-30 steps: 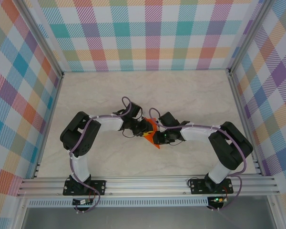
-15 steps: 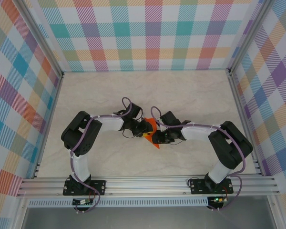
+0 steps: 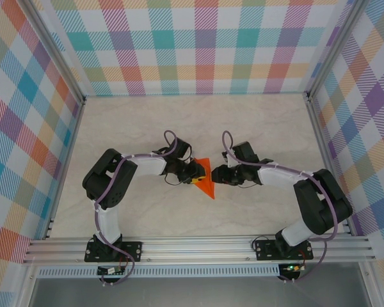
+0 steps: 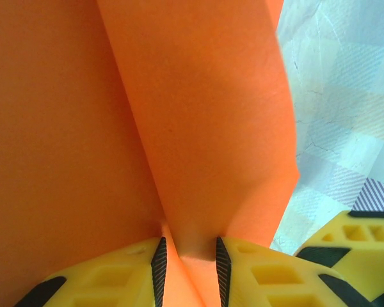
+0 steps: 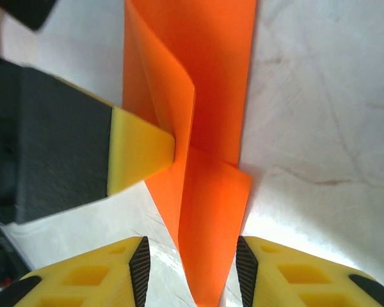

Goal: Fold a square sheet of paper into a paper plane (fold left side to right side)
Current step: Fourth fold the wing at the center of the table.

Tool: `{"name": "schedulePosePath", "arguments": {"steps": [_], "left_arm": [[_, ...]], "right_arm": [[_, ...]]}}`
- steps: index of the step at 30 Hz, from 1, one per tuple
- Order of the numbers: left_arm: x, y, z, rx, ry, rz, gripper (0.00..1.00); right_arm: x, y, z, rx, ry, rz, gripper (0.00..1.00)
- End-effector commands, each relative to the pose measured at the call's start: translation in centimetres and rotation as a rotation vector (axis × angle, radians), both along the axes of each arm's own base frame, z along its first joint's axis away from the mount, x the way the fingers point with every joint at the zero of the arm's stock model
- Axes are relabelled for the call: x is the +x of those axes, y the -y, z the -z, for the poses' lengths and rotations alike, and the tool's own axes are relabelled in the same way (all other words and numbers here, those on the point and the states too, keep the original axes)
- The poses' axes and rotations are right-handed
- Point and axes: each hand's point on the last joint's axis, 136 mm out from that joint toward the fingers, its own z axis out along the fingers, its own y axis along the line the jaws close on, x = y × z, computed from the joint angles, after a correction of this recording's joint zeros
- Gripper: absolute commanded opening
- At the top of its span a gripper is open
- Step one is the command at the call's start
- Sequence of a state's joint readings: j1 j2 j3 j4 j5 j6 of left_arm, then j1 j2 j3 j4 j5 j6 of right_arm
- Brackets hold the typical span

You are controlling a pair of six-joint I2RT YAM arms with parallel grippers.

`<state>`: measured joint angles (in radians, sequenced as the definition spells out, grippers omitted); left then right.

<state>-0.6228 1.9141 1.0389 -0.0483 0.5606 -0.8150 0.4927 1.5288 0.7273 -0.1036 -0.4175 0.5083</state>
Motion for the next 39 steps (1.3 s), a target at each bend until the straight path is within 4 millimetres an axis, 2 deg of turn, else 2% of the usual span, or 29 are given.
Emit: {"name": "schedulePosePath", "arguments": {"steps": [1,8,14,22,29,39], "left_arm": [[-0.4,0.2,1.0,0.026,-0.005,0.023,0.29],[-0.5,0.2,1.0,0.024,-0.006,0.026,0.29],[-0.4,0.3,0.7,0.022,0.001,0.026,0.29],[-0.4,0.3,0.5,0.023,0.005,0.027,0.29],[-0.3,0.3,0.5,0.021,0.007,0.026,0.29],[-0.3,0.3,0.4,0.02,0.01,0.025,0.29]], "right_arm": [[0.5,-1.2,-1.6,0.115,-0.03,-0.021,0.41],[1.5,-1.8,0.1,0.091,-0.099,-0.011,0.39],[-0.2,-2.6,0.5,0.105,-0.109,-0.057,0.42],[-2.6,-3.0,2.1,0.035,-0.13,-0.075,0.41],[-3.1,-3.1,2.8,-0.02,-0.134,-0.09,0.38],[-3.1,-2.0,3.4,-0.142,-0.105,-0.096,0.37]]}}
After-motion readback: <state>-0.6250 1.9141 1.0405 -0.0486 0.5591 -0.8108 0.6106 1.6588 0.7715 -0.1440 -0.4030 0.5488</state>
